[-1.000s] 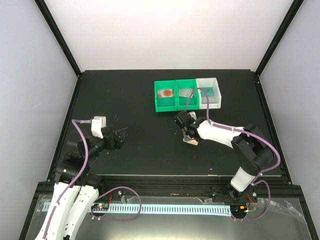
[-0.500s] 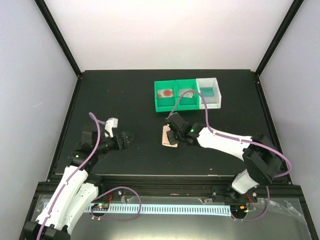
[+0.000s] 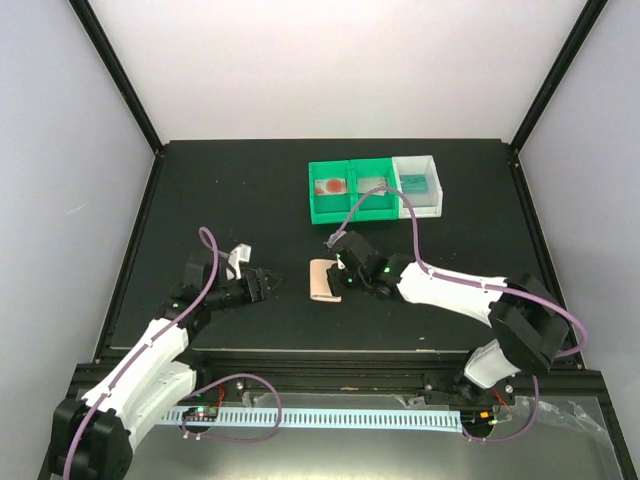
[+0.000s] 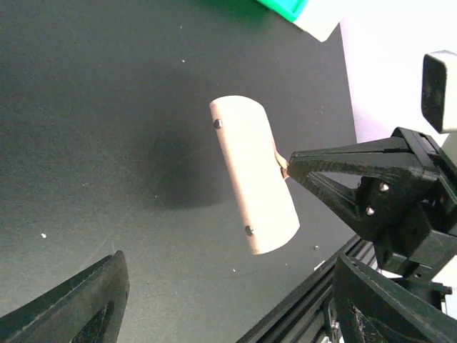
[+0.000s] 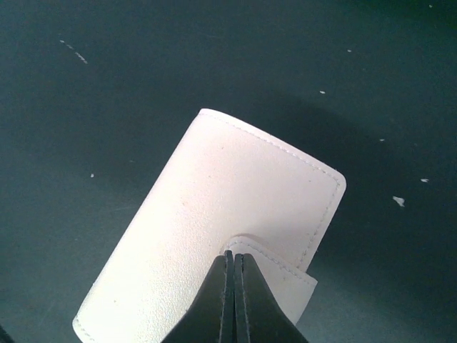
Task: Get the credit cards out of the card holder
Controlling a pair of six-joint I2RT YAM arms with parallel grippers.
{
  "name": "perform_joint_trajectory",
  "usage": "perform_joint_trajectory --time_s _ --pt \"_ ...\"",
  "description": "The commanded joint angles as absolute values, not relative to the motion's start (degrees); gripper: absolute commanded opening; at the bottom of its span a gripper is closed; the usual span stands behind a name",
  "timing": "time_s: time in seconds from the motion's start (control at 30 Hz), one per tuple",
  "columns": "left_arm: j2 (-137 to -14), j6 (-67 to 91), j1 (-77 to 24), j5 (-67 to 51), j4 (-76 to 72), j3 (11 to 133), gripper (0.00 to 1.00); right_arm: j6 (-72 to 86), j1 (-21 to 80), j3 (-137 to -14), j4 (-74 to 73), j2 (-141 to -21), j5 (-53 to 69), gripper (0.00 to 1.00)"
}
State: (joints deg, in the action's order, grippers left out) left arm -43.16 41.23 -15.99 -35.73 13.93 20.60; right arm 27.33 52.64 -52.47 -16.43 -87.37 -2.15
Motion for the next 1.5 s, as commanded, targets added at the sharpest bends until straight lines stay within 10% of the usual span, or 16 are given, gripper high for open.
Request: perform_joint_trajectory --time_s 0.0,0.6,0.97,1.47 --pt "-46.2 43.9 -17.9 -37.2 6.5 19.8 0.79 28.4 52.9 -51.3 -10.7 -84.9 0.5 0.01" --pt "-60.0 48.5 -26.1 -39.5 -12.7 19.5 0.75 34.3 53.1 -49.2 -1.3 -80.5 10.8 0.01" --pt "-60.4 49.3 -26.4 -38.4 -13.8 18.8 0.03 35.0 53.1 -46.9 -0.7 -79.3 9.6 0.01" --pt "-60.9 46.5 -26.4 -36.2 -10.0 18.5 0.02 34.9 53.0 -43.4 -2.5 -78.1 2.0 0.01"
